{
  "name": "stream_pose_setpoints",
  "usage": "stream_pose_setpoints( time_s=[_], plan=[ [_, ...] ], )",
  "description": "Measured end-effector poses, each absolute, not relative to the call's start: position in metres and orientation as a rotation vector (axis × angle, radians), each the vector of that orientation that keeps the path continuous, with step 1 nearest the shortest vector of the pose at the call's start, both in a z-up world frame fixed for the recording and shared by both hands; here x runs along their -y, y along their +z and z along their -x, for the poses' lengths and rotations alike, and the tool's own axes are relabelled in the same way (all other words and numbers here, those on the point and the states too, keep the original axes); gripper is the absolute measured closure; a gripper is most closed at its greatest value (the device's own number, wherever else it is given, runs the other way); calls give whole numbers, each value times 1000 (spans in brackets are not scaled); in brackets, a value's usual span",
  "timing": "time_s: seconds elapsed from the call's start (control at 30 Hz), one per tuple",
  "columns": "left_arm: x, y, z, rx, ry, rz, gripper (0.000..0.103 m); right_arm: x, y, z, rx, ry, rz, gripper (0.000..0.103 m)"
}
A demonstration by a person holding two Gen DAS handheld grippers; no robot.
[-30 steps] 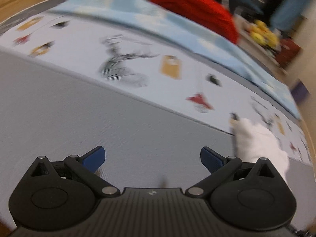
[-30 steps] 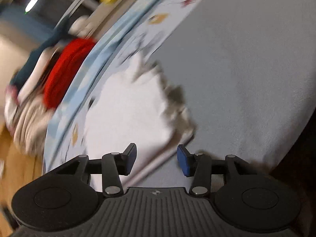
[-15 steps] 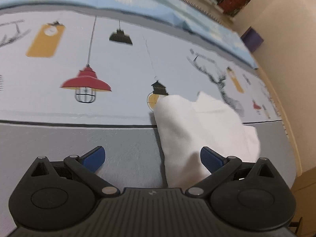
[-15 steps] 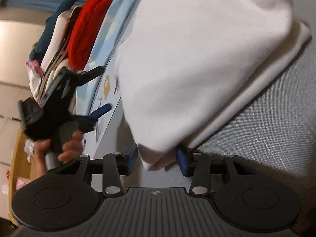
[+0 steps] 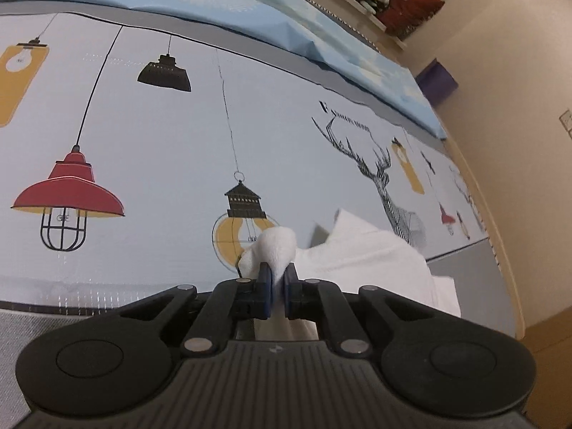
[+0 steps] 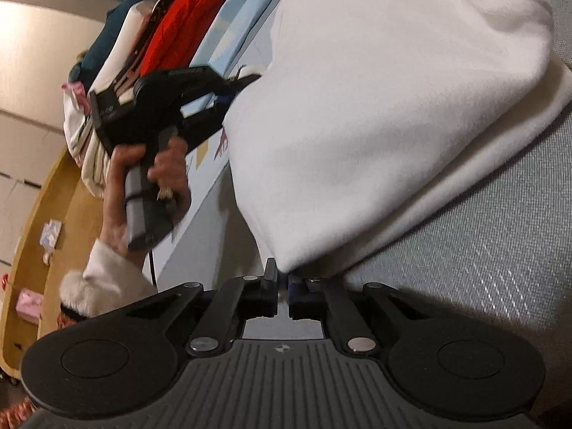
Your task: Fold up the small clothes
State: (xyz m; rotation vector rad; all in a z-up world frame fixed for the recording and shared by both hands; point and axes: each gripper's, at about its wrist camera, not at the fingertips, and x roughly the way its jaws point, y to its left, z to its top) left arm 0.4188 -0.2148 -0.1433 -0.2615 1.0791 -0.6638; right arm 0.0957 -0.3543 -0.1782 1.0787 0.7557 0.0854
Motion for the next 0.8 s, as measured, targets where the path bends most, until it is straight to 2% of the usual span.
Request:
stream_pose_setpoints(
  time_s=[0.57,0.63,0.67,0.7,0.73,0.77,0.8],
  plan=[
    [205,-117,-405,-970,-642,275,96,339,-172,-80,-748,63,-972,102],
    [204,-120,-405,-945,-599,279,90,340,-176,-82,-782,57,-962,103],
    [202,-116,-404,-914,-553,278,82,341,-181,-82,-807,53,-977,103],
    [198,-110,-401,-879,-530,275,60,341,-182,-81,-806,58,-992,103],
    [194,-104,-399,-864,-537,268,45,343,-181,-80,-809,61,-1007,103],
    [190,-99,-396,-863,-538,266,14,345,-179,-79,-814,68,-1021,99],
    [185,-93,-391,-852,-526,267,1,349,-178,-77,-815,64,-1040,98]
  ],
)
